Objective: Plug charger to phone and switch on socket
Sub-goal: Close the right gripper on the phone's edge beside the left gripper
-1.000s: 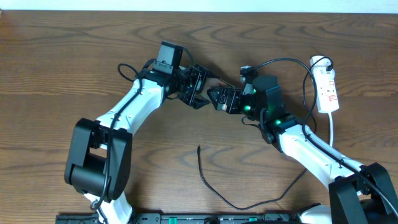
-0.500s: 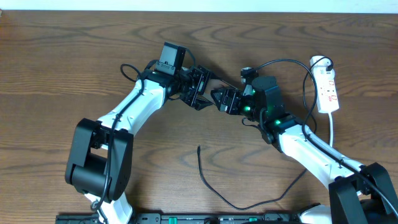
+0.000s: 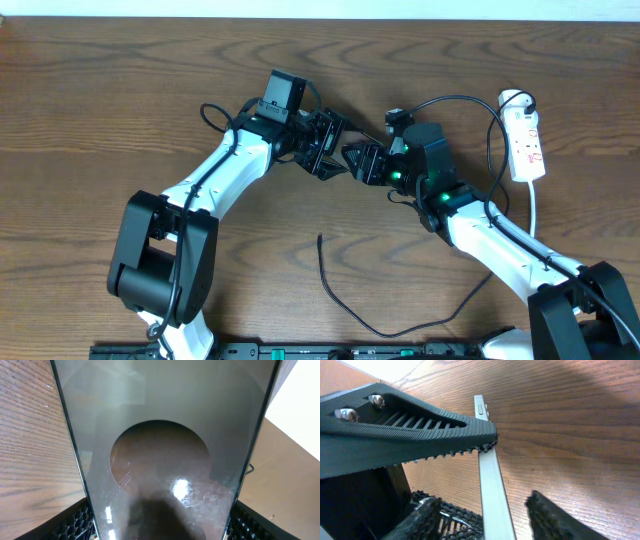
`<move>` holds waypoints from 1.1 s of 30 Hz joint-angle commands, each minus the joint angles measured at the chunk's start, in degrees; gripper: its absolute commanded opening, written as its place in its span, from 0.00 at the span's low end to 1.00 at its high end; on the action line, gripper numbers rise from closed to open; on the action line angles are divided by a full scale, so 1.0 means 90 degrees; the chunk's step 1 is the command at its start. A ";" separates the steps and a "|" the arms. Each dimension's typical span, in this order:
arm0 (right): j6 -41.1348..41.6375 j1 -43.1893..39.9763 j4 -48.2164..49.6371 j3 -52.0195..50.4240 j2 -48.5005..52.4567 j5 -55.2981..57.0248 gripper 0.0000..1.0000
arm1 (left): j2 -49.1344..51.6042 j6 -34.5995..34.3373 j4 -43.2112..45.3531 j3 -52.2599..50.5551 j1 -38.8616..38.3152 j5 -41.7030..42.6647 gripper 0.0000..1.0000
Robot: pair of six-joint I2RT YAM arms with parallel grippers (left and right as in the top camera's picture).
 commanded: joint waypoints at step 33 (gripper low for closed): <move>-0.0121 0.0056 -0.0199 0.0112 0.0044 0.0248 0.01 | -0.0034 -0.0160 0.0044 0.0010 -0.0012 0.0182 0.79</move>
